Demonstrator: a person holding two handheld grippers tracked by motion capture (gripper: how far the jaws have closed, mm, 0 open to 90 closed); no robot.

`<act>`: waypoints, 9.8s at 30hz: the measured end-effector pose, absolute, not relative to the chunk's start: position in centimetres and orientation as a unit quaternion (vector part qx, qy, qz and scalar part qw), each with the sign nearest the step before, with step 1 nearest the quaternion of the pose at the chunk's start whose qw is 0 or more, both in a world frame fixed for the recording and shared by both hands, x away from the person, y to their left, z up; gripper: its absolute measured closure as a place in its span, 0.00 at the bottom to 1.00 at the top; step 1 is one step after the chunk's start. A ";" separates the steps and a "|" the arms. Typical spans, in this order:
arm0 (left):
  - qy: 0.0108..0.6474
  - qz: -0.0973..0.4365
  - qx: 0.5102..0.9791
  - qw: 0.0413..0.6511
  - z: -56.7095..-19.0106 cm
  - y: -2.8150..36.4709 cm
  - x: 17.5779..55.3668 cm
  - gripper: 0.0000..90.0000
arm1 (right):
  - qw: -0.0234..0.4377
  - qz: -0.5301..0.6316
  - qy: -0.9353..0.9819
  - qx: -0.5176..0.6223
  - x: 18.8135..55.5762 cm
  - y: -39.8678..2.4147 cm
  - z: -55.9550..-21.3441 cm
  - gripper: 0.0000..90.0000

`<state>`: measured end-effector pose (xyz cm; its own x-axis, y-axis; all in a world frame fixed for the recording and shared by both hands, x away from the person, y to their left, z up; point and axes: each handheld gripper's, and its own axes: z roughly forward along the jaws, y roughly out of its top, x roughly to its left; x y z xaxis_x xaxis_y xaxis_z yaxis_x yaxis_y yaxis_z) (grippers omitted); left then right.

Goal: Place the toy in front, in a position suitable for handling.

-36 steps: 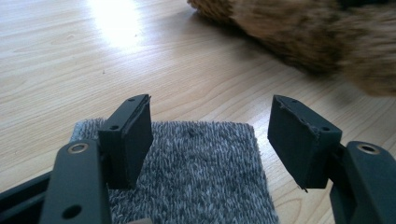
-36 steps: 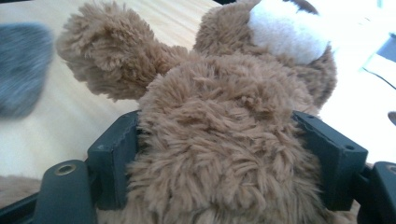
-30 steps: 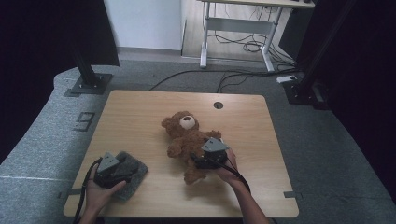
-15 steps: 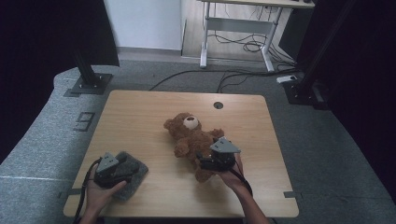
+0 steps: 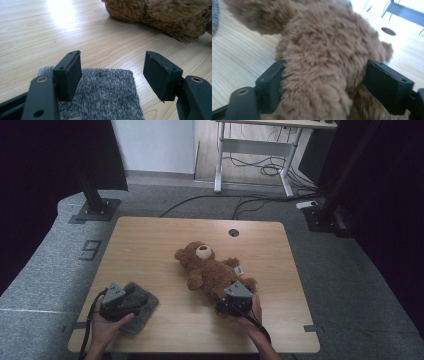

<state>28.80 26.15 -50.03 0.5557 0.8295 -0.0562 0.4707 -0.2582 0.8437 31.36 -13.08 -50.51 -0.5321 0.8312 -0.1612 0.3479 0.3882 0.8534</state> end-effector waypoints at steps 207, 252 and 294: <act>0.346 0.138 0.777 0.508 -48.4 13.4 38.0 0.82 | 0.168 0.475 0.789 0.353 35.6 -13.3 -50.8 0.22; 0.414 0.195 0.765 0.453 -46.8 19.8 37.6 0.81 | 0.185 0.494 0.800 0.287 33.4 -14.8 -52.7 0.62; 0.347 0.172 0.784 0.485 -46.2 14.9 34.9 0.83 | 0.184 0.497 0.800 0.282 33.3 -14.6 -53.1 0.62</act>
<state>34.88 14.94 -46.22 0.7005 0.7105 -0.0665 0.3767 -0.2891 0.8801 33.28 -14.58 -53.06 -0.7734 0.6337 -0.0147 0.2675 0.3473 0.8988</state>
